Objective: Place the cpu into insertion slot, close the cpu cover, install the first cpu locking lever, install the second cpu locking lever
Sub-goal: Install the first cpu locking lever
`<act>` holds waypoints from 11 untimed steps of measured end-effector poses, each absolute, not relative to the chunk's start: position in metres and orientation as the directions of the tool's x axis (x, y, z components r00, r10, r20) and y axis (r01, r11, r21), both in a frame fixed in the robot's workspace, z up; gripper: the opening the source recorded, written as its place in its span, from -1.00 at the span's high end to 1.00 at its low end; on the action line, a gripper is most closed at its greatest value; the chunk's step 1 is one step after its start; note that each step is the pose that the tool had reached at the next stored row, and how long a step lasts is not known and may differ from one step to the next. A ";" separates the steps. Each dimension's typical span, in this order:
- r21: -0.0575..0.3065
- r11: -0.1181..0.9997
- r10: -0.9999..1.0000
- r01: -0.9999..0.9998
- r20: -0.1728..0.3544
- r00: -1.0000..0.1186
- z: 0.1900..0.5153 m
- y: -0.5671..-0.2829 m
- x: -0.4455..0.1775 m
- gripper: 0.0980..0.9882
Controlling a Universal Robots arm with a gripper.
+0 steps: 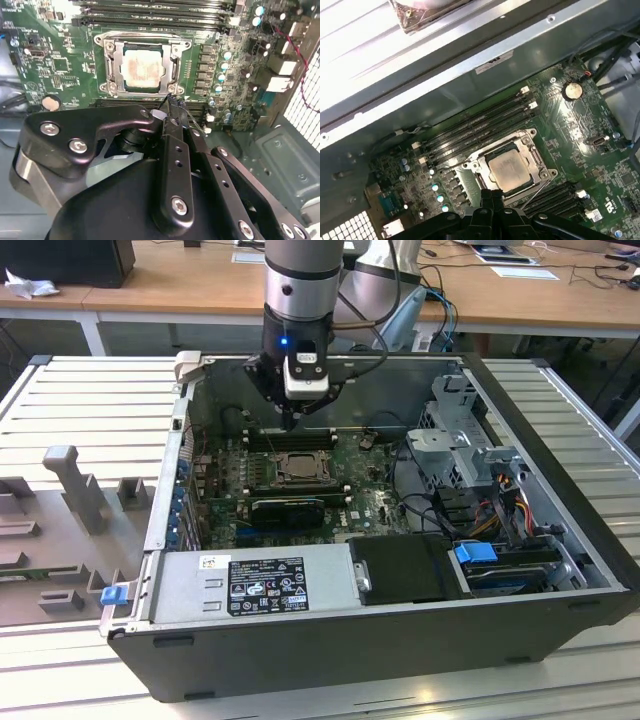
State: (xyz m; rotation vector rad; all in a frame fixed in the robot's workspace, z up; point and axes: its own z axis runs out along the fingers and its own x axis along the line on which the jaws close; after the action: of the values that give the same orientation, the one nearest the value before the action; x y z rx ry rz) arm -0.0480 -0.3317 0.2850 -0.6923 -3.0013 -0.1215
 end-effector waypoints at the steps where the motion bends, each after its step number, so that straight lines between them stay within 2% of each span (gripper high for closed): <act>1: 0.064 0.903 0.421 0.425 0.075 -0.904 0.285 -0.332 -0.048 0.98; 11: 0.065 0.958 0.274 0.279 0.071 -0.959 0.285 -0.332 -0.048 0.98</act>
State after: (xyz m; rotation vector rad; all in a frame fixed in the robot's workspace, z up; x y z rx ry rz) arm -0.0480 -0.3317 0.2851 -0.4310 -3.0481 -0.1147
